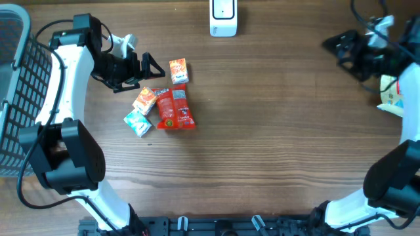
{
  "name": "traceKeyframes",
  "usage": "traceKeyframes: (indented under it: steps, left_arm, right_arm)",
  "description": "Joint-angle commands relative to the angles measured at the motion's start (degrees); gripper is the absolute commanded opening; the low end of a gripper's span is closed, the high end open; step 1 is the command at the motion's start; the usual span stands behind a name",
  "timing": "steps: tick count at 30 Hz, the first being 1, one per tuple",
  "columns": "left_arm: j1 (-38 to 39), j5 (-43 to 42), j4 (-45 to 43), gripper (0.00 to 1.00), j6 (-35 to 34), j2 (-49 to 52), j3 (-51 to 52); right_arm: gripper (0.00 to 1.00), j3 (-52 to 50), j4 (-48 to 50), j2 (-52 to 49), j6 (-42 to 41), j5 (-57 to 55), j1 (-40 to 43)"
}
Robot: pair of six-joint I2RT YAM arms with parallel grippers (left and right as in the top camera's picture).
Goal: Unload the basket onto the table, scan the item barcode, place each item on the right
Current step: 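Retract the right gripper back toward the table center, then grasp the red snack bag from the pile with the left gripper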
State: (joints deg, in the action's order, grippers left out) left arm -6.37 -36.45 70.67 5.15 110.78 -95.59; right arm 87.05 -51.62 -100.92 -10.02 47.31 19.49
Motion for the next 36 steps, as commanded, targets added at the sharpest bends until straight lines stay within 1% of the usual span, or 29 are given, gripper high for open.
traceKeyframes:
  steps: [1,3,6,7,10,13,17,22,25,28,32,33,34,36]
  left_arm:
    - [0.13,-0.07,0.0,1.0,0.44,-0.48,-0.42]
    - [0.13,-0.07,0.0,1.0,0.44,-0.48,-0.42]
    - [0.13,-0.07,0.0,1.0,0.44,-0.48,-0.42]
    - [0.13,-0.07,0.0,1.0,0.46,-0.48,-0.42]
    - [0.13,-0.07,0.0,1.0,0.44,-0.48,-0.42]
    - [0.13,-0.07,0.0,1.0,0.44,-0.48,-0.42]
    - [0.13,-0.07,0.0,1.0,0.44,-0.48,-0.42]
    - [0.13,0.31,-0.87,1.0,0.42,-0.48,-0.42]
    - [0.59,-2.58,-2.16,1.0,0.44,-0.39,-0.15]
    - [2.67,-1.51,-0.76,1.0,0.44,-0.39,2.1]
    - [6.36,0.72,-1.2,1.0,0.09,-0.39,8.26]
    - [7.19,1.92,-2.34,1.0,-1.88,-0.39,10.08]
    - [7.87,4.31,-3.61,1.0,-5.33,-0.39,11.69]
    - [9.2,13.07,-6.67,1.0,-15.74,-0.39,15.04]
  right_arm:
    - [1.0,-1.86,-4.0,0.85,6.88,4.94,-6.99]
    - [1.0,-2.8,-3.85,0.85,5.88,1.36,-11.04]
    - [1.0,-3.26,-0.98,0.74,-2.38,-7.04,-17.77]
    - [1.0,-3.26,-0.37,0.74,-4.33,-9.03,-18.91]
    - [1.0,-3.26,1.68,0.74,-13.9,-17.59,-23.32]
    - [1.0,-3.26,1.86,0.74,-22.38,-23.52,-26.29]
    - [1.0,-3.26,1.9,0.74,-30.01,-25.97,-28.33]
    - [1.0,-3.26,3.13,0.74,-35.04,-29.42,-28.3]
    - [1.0,-3.26,4.09,0.74,-36.98,-31.28,-28.3]
    - [1.0,-3.26,4.63,0.74,-36.96,-31.23,-28.3]
    - [1.0,-3.26,4.63,0.74,-36.96,-31.23,-28.3]
    - [1.0,-3.26,4.63,0.74,-36.94,-31.23,-28.3]
    - [1.0,-3.26,4.63,0.74,-36.94,-31.23,-28.3]
    - [1.0,-3.26,4.63,0.74,-36.96,-31.23,-28.3]
